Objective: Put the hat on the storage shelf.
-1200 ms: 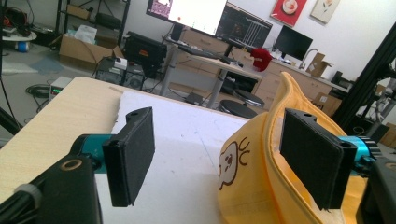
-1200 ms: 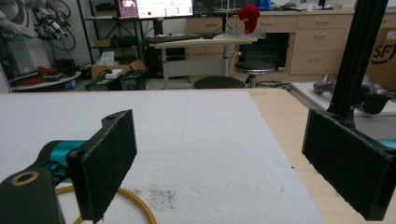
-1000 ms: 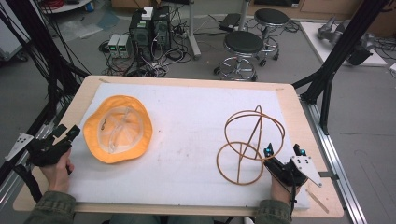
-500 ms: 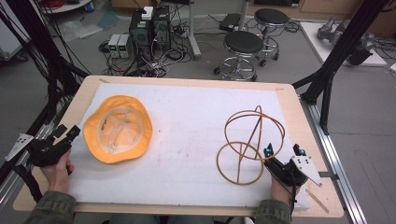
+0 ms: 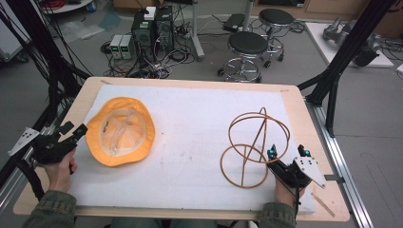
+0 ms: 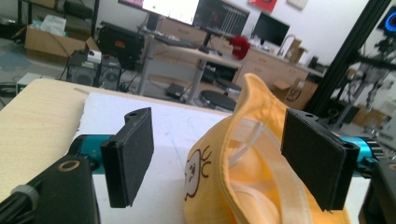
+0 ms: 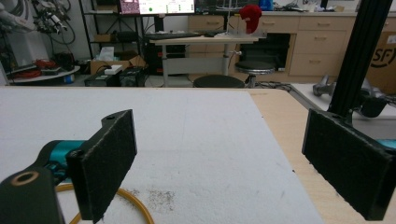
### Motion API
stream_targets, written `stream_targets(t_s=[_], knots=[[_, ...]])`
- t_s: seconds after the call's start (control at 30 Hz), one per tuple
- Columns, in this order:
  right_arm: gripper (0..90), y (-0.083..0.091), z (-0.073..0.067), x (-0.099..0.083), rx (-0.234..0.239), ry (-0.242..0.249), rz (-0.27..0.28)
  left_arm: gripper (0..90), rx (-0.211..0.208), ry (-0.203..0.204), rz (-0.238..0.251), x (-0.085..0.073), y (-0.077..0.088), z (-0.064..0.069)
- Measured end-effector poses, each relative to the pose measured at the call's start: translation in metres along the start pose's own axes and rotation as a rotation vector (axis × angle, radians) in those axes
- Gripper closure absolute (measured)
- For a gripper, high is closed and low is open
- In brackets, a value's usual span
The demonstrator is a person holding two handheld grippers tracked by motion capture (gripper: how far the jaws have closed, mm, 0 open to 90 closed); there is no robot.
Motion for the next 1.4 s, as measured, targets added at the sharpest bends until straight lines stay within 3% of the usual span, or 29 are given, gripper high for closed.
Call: stream_targets(t_s=[0.47,0.7,0.83,0.93,1.07,1.13,1.23,1.27,1.3,1.37,1.4], knots=[[8.9,0.002,-0.001,0.002,0.007,-0.029,0.014,25.1,-0.008,-0.099,-0.129,0.015,-0.021,0.011],[9.0,0.001,0.0,0.002,0.011,-0.029,0.016,27.0,-0.006,-0.118,-0.183,0.026,-0.039,0.017],[9.0,0.001,-0.001,0.002,0.009,-0.022,0.014,27.8,0.0,-0.164,-0.251,0.028,-0.053,0.022],[8.9,0.001,0.0,0.002,-0.001,-0.033,0.02,29.6,0.017,-0.199,-0.338,0.027,-0.064,0.026],[8.9,0.002,0.0,0.003,-0.005,-0.036,0.027,32.1,0.033,-0.195,-0.427,0.024,-0.078,0.03],[8.9,0.002,0.0,0.003,-0.005,-0.035,0.025,33.8,0.047,-0.191,-0.447,0.023,-0.08,0.029],[8.9,0.001,0.0,0.002,-0.003,-0.033,0.023,43.4,0.036,-0.173,-0.457,0.023,-0.08,0.028],[8.9,0.001,0.0,0.002,-0.001,-0.03,0.021,59.4,0.04,-0.171,-0.456,0.024,-0.08,0.027],[8.9,0.001,0.0,0.002,-0.001,-0.03,0.021,59.4,0.054,-0.169,-0.455,0.025,-0.078,0.026],[8.9,0.001,-0.001,0.002,-0.001,-0.035,0.021,81.1,0.04,-0.156,-0.444,0.027,-0.076,0.025],[8.9,0.001,-0.001,0.002,0.0,-0.033,0.021,86.3,0.028,-0.16,-0.428,0.028,-0.074,0.026]])
Point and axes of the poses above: each handheld gripper's, and its own axes: y roughly backward along the jaws, x roughly out of its top, z roughly to its right, the point moved 2 cm from there along -y, roughly forward along the jaws, and after that the axes turned 4 degrees about x, right-handed, at the moved point
